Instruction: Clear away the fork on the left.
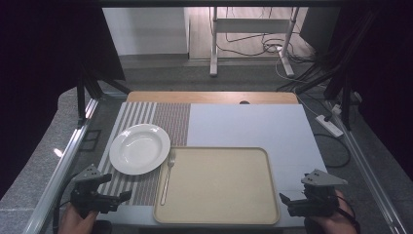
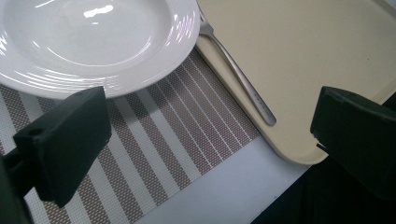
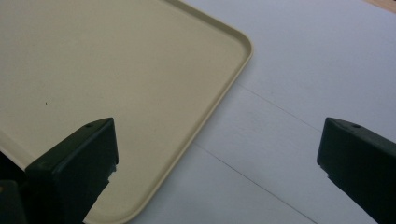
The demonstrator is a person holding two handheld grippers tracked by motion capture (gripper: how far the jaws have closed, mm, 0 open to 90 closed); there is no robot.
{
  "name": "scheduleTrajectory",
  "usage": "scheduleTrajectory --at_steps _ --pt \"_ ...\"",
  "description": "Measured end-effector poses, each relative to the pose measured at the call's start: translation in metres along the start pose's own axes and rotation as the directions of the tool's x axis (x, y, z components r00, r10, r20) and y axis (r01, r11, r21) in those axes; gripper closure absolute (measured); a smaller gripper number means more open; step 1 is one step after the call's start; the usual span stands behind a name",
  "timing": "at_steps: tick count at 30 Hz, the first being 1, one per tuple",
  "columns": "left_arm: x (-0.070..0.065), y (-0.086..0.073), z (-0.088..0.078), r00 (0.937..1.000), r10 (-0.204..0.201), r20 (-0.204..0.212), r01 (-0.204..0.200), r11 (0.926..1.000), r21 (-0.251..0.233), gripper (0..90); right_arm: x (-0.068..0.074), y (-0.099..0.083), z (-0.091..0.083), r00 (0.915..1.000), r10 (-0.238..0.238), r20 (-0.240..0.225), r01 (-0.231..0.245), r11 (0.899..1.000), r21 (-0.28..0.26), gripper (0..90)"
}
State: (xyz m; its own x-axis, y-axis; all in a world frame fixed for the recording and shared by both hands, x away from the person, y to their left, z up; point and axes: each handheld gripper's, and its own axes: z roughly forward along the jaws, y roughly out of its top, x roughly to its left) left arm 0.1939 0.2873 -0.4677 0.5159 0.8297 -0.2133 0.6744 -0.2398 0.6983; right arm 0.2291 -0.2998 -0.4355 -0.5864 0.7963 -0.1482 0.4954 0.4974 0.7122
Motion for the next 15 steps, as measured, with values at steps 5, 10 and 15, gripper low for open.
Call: scheduleTrajectory --at_steps 5,10,15 --pt "-0.0001 -0.0024 -0.0027 0.9999 0.002 -0.012 -0.002 1.0 0.001 0.0 0.0002 0.0002 0.0002 1.0 -0.002 0.0 0.002 1.0 0.001 0.0" --pt "-0.0005 -0.0036 -0.0037 0.9998 0.004 -0.02 -0.004 0.9999 0.01 0.0 0.0002 0.0004 0.0003 1.0 -0.001 0.0 0.001 1.0 0.002 0.0" --pt "-0.0003 -0.0025 -0.0024 0.9998 -0.003 -0.022 0.004 0.9999 0.017 0.0 0.0 0.0001 0.0005 1.0 -0.003 0.0 0.003 1.0 0.003 0.0"
